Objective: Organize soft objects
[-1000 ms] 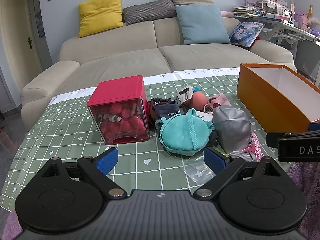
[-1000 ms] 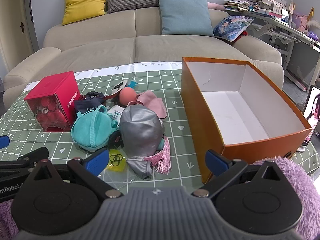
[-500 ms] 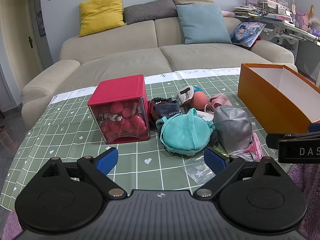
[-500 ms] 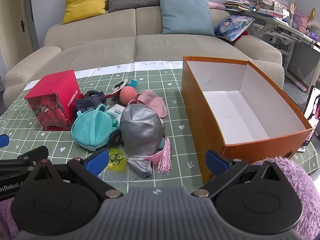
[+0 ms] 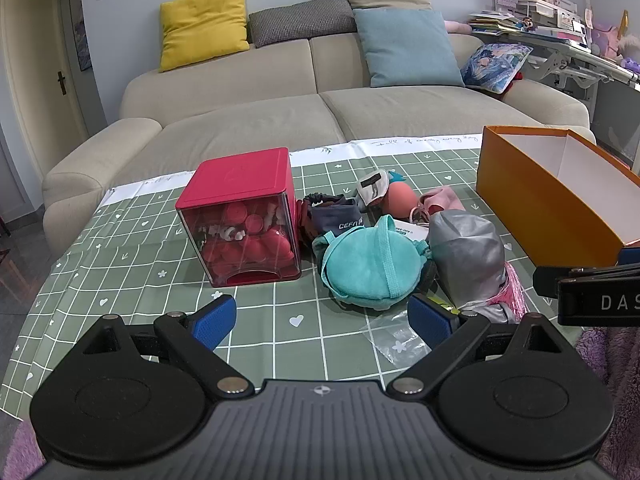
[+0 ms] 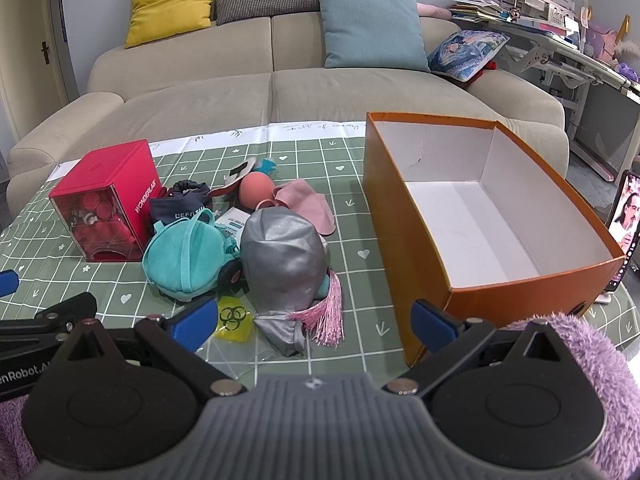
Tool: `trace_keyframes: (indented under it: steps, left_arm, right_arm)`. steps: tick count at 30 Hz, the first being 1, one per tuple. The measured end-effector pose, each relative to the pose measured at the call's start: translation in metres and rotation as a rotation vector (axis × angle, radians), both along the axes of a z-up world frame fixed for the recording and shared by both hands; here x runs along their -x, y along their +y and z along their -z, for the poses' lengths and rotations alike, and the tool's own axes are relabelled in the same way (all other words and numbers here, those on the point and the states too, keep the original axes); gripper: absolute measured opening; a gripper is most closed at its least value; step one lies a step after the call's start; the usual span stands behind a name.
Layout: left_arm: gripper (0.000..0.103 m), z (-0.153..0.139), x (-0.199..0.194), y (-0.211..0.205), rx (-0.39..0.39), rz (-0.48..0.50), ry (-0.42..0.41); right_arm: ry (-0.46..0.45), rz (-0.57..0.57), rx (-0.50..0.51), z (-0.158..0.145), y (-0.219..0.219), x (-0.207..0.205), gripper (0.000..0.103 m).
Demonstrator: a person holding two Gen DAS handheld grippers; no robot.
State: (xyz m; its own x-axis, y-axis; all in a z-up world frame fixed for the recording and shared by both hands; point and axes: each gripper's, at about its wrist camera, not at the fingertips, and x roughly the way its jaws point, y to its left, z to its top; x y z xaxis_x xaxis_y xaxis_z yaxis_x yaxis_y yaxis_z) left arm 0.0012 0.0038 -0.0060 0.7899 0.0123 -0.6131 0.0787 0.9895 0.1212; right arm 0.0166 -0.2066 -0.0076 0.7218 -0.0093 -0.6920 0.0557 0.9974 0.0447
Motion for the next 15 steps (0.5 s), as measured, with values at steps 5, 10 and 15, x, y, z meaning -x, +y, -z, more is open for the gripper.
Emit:
trace_keyframes:
  steps: [5,10,15]
  left_arm:
    - [0.103,-0.0001,-0.0001,0.0002,0.002,-0.001,0.0]
    - [0.103,0.0014,-0.0001,0.0028,0.007,-0.008,0.004]
    - [0.103,0.0008,0.0,0.0032,0.012,-0.01,0.009]
  right_arm:
    - [0.0,0.0,0.001,0.0001,0.0001,-0.0002,0.1]
    - [0.0,-0.002,0.002,0.0006,0.0007,-0.0005,0.1]
    - [0.001,-0.001,0.001,0.0003,0.0003,-0.0004,0.1]
